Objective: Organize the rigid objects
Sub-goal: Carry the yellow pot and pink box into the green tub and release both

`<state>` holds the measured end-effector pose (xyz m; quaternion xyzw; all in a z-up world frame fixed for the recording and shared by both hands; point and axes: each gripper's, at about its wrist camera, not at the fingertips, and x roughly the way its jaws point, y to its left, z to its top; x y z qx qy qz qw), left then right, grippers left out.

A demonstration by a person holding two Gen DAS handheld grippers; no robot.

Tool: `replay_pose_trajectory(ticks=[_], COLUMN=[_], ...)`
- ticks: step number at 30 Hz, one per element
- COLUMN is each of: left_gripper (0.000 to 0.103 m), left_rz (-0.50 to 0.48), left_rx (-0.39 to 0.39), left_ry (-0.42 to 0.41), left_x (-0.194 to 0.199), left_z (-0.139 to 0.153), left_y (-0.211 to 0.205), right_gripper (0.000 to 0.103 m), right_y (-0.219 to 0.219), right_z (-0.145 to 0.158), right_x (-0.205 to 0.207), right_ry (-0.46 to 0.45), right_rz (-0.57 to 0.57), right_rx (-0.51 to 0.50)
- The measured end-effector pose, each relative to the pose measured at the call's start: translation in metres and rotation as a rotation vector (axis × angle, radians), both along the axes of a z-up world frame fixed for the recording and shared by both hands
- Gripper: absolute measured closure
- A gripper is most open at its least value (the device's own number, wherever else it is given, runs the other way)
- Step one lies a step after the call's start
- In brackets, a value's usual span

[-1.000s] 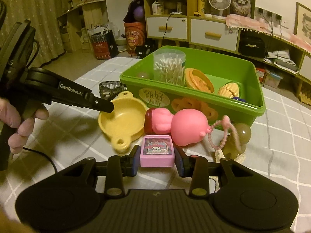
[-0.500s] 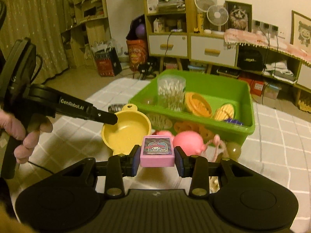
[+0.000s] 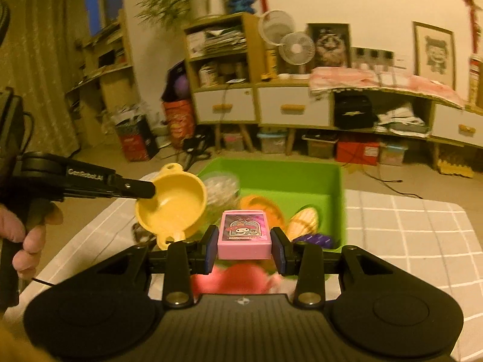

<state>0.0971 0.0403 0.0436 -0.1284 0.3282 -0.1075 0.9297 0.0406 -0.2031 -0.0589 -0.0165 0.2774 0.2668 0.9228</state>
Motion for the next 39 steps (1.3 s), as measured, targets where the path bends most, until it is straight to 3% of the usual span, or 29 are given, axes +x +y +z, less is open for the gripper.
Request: replay_pose_trajectory(ticks=[9,16,23,30,39], left_gripper=[0.096,0.096,0.096,0.096,0.095], left_rz=[-0.037,-0.068,-0.065,-0.078,-0.127], left_rx=[0.230,0.366,0.408,0.494,0.520], left_ry=[-0.106,-0.160,-0.185,-0.263,-0.320], left_x=[0.030,0.032,0.033,0.036,0.045], left_z=[-0.013,-0.029,-0.036,-0.044,-0.042], left_y=[-0.055,-0.073,-0.074,-0.082,-0.097], right_gripper=[0.082,0.082,0.082,0.082,0.082], right_y=[-0.021,-0.024,-0.012,-0.007,-0.006], right_z=[-0.012,-0.020,-0.026,-0.031,-0.032], right_x=[0.043,0.052,0.054,0.061,0.065], right_ry=[0.072,0.092,0.094,0.093,0.077], right_rz=[-0.162,-0.171,-0.147,-0.162,-0.170], right_rx=[0.023,0.018,-0.009,-0.018,-0.008])
